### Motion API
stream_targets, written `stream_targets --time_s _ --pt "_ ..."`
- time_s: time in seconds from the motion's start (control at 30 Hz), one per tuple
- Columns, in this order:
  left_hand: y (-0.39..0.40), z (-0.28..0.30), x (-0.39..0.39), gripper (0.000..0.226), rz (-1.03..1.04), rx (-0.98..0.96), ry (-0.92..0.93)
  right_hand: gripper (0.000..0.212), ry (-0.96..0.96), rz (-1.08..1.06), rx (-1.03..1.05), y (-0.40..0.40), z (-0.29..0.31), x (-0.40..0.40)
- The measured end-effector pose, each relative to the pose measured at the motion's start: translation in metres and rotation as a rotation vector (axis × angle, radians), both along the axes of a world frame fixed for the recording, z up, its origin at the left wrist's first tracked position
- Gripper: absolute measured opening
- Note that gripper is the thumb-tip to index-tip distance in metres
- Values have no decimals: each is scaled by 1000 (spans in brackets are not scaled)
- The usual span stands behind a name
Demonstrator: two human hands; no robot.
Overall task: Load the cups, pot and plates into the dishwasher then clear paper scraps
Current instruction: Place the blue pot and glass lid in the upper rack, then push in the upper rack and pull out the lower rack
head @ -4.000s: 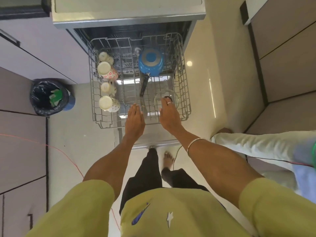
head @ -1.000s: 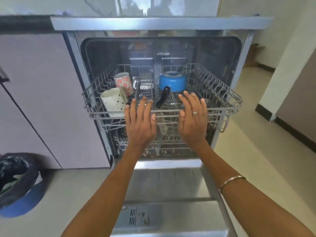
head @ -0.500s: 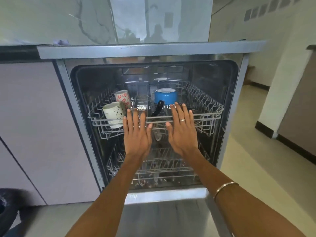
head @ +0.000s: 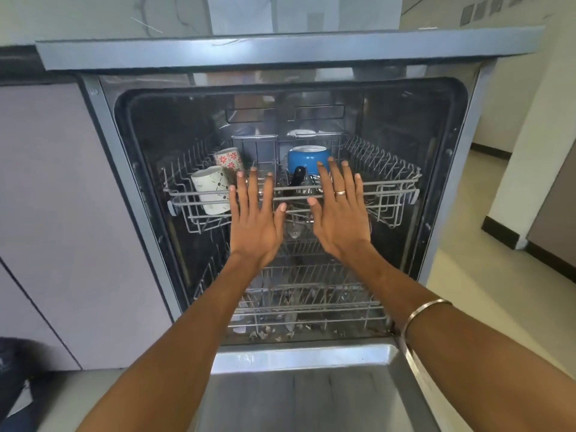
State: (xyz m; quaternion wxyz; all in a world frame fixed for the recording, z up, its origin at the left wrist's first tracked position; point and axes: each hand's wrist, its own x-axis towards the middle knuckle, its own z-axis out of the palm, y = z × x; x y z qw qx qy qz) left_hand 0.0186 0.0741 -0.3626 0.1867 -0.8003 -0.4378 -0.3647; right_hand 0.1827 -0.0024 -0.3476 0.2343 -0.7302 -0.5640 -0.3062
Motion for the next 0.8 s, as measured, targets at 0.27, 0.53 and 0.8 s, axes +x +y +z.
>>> stream_targets --time_s 0.27,0.53,0.8 --pt "-10 3 1 64 8 -45 1 65 -13 -28 -66 -12 4 -2" --pt "-21 15 -5 70 55 -208 98 67 89 26 -207 -22 22 -8" --pt "-85 -68 -20 69 -213 -423 -122 53 333 320 130 -72 -23 -28"
